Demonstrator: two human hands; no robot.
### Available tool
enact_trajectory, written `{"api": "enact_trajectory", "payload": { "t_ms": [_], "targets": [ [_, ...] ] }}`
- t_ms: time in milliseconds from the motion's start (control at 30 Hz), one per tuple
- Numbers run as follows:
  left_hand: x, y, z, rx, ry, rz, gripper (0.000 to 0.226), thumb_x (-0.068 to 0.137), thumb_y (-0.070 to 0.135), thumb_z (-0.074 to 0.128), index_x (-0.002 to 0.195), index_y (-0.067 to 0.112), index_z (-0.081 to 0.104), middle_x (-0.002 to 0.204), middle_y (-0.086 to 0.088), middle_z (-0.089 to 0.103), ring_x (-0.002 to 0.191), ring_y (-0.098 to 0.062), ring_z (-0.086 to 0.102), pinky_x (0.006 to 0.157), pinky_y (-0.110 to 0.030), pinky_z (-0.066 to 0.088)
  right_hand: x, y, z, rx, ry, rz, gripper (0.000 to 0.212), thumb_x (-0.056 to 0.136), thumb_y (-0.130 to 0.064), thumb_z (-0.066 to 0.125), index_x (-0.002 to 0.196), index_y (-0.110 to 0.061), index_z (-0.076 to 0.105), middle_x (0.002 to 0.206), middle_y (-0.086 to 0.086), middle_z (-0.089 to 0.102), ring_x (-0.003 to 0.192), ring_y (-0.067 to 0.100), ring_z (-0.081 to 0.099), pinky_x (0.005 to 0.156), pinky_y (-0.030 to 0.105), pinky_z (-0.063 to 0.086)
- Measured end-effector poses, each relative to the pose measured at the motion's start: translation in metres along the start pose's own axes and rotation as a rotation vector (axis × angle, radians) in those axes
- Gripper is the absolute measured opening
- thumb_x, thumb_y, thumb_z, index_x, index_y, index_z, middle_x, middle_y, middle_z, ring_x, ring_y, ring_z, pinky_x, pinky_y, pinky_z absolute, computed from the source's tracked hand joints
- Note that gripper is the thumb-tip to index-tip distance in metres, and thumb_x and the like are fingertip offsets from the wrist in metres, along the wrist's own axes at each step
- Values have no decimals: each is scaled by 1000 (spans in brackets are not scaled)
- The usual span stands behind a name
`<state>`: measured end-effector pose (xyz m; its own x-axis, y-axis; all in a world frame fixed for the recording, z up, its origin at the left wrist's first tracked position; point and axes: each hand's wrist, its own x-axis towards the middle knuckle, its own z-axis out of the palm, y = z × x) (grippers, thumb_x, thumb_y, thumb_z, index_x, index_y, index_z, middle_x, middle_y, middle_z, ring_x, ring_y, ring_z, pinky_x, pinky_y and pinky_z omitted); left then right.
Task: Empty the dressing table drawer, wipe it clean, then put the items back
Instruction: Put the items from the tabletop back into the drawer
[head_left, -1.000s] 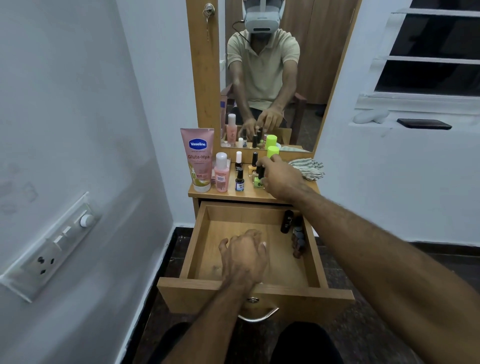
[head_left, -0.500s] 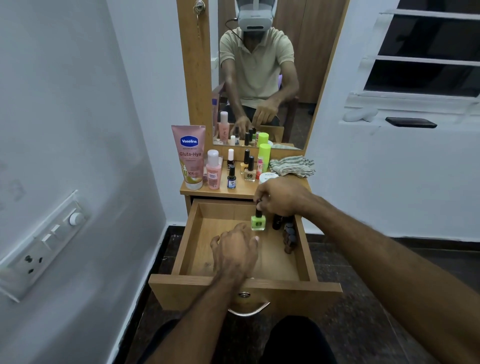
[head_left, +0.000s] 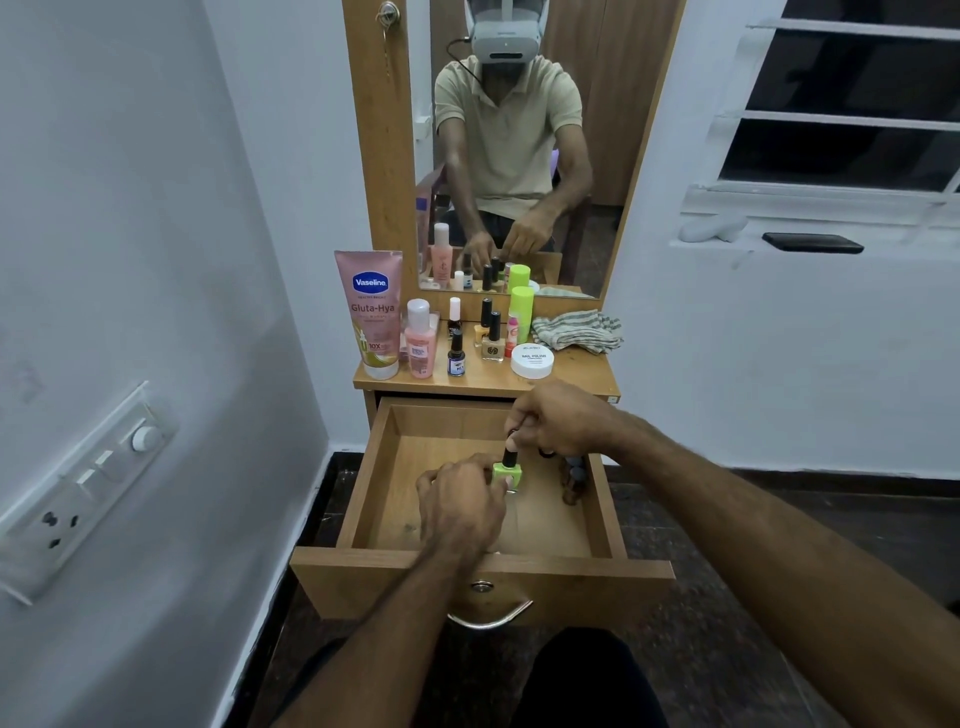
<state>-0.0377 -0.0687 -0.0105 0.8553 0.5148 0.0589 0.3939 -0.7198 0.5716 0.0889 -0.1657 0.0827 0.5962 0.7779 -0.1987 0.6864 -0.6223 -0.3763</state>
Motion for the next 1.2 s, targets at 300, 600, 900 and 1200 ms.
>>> {"api": "enact_trajectory", "payload": {
  "t_ms": [300, 600, 900, 1200],
  "targets": [
    [1, -3, 2, 9, -26, -36, 47, 99, 37, 56, 144, 24, 50, 122, 4, 69, 116, -18, 57, 110, -43, 33, 6, 22, 10, -258, 100, 192, 3, 92, -27, 70, 94, -27, 72, 90, -8, 69, 88, 13, 62, 69, 33, 51],
    [3, -4, 6, 10, -30, -50, 47, 98, 39, 56, 143, 26, 50, 120, 5, 69, 116, -16, 57, 110, -44, 33, 16, 35, 32, -328, 156, 285, 3, 95, -23, 64, 92, -26, 64, 90, -4, 67, 83, 16, 62, 74, 37, 58],
    [2, -4, 4, 18, -36, -53, 47, 99, 41, 54, 143, 26, 50, 123, 4, 68, 116, -17, 58, 110, -44, 32, 16, 43, 36, -358, 174, 294, 10, 95, -23, 63, 103, -25, 68, 97, -3, 70, 86, 19, 64, 76, 37, 57],
    [4, -4, 5, -5, -44, -60, 47, 97, 40, 57, 141, 26, 51, 120, 5, 69, 114, -16, 58, 108, -43, 32, 34, 18, 4, -356, 393, 147, 25, 94, -29, 65, 119, -32, 68, 120, 0, 70, 104, 22, 64, 68, 31, 48]
  ]
}}
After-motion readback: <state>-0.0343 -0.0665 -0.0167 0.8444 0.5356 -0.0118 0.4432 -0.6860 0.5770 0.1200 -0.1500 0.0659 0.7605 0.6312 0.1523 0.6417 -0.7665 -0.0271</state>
